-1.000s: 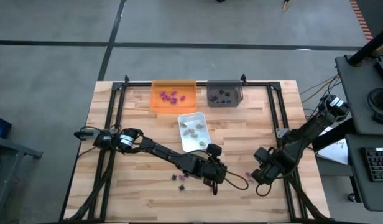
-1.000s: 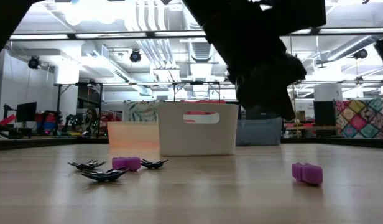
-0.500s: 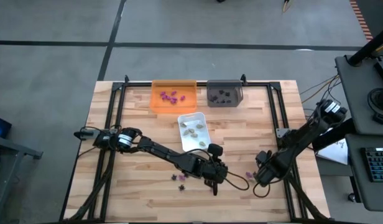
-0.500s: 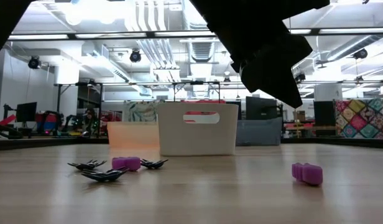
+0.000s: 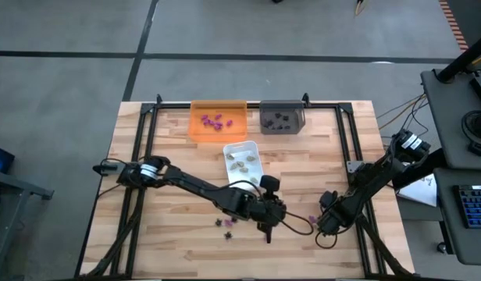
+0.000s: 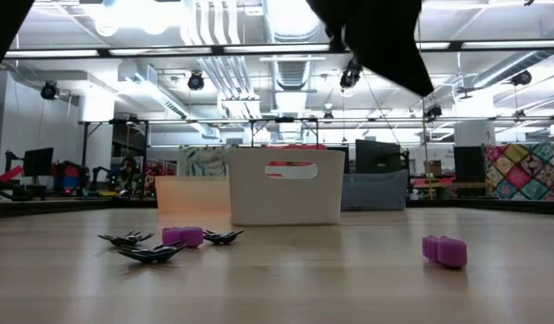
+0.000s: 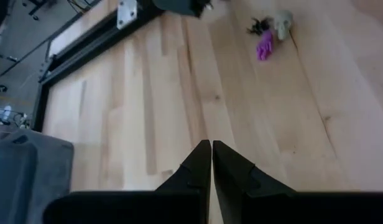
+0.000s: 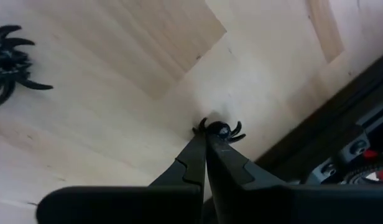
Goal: Sort Halloween decoration
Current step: Put the black spider toy into the black bin
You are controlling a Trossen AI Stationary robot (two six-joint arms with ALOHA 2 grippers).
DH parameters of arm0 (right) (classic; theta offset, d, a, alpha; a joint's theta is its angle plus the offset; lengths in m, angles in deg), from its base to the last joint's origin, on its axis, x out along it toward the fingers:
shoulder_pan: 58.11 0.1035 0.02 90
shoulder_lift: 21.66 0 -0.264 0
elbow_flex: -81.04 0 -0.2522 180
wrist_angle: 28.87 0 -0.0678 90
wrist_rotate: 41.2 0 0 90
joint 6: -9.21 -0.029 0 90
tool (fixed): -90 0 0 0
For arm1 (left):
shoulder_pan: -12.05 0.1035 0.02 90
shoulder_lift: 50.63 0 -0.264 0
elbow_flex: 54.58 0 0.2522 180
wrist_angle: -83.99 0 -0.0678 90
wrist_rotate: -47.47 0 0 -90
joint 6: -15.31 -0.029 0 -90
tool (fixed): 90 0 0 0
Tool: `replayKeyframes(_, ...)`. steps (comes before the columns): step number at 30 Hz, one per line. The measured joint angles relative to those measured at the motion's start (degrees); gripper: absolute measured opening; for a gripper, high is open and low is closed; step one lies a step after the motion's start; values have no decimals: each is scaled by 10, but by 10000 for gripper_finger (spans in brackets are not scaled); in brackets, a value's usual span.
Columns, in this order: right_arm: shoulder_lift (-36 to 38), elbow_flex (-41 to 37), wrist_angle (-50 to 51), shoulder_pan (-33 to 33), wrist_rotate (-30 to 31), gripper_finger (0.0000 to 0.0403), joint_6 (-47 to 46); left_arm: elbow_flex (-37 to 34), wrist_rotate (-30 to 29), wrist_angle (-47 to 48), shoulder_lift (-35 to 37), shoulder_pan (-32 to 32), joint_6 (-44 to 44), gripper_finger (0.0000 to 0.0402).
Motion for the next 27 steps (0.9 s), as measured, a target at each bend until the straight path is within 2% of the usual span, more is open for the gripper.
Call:
replayKeyframes(10,15,0,-7,-2,71,9,18,0,-1,5,38,0,-6,0)
replayKeyframes(16,50,0,-5,-2,90,9,18,0,-1,5,40,0,-9,0)
replayKeyframes(23,98,0,-2,-2,91,9,61,0,-1,5,40,0,-9,0)
replayKeyframes(27,111,0,0,-14,55,21,16,0,-1,5,40,0,-9,0)
